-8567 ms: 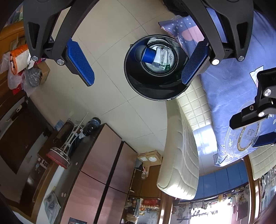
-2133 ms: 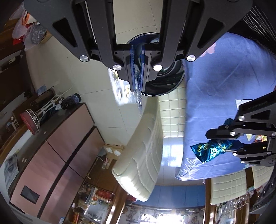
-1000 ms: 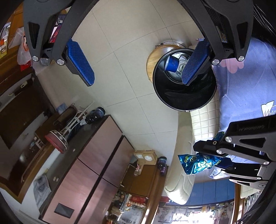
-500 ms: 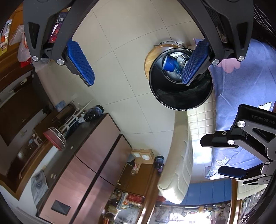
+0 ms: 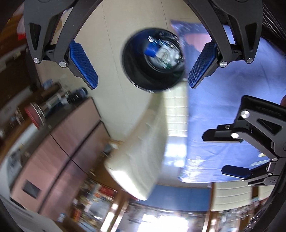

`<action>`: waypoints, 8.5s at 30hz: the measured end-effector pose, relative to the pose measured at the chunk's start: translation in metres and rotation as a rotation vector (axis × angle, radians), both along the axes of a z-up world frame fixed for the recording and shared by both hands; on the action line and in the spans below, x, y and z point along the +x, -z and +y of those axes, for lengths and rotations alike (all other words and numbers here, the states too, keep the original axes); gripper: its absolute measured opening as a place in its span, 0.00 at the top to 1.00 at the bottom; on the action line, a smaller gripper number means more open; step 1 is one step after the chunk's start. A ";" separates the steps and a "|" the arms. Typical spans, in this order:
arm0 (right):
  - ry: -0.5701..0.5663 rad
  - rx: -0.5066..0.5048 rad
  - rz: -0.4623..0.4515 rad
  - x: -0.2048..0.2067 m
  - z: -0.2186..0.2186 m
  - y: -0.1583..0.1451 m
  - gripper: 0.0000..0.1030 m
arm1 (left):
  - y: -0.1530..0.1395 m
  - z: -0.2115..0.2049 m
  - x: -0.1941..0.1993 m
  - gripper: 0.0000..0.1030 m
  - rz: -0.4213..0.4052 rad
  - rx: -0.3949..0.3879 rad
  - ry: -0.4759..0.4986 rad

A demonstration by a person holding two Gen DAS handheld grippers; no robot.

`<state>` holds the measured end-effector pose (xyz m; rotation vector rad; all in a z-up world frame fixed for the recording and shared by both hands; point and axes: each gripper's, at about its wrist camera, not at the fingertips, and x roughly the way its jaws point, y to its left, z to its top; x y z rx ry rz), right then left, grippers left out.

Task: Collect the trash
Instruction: 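Move both grippers back over the table clutter, then grasp the white tissue with the left gripper while the right grasps the red-gold wrapper, then carry the tissue and red-gold wrapper over the black bin, then lower the red-gold wrapper into the bin and open the right gripper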

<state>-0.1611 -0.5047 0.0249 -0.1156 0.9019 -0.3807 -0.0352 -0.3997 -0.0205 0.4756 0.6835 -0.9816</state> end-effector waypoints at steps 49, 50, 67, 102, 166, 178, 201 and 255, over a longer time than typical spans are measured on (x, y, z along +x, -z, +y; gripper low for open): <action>-0.733 0.005 0.034 0.202 0.289 0.007 0.03 | 0.041 0.350 0.111 0.11 0.099 0.043 -0.720; -0.741 0.011 0.040 0.206 0.294 0.010 0.03 | 0.046 0.357 0.113 0.11 0.109 0.047 -0.724; -0.826 0.061 0.181 0.288 0.354 0.090 0.17 | 0.138 0.397 0.175 0.11 0.259 0.124 -0.736; -0.941 0.045 0.179 0.224 0.335 0.073 0.95 | 0.125 0.364 0.150 0.79 0.252 0.113 -0.630; -0.191 -0.136 0.040 -0.019 0.066 -0.015 0.95 | 0.022 0.015 -0.018 0.79 0.031 0.096 0.165; -0.140 -0.113 0.053 -0.034 0.039 -0.009 0.95 | 0.026 -0.005 -0.030 0.79 0.027 0.107 0.211; -0.046 -0.046 0.076 -0.059 0.005 0.011 0.95 | 0.037 -0.044 -0.060 0.79 0.030 0.133 0.309; -0.005 -0.122 0.033 -0.065 -0.004 0.014 0.03 | 0.038 -0.053 -0.063 0.77 0.038 0.130 0.337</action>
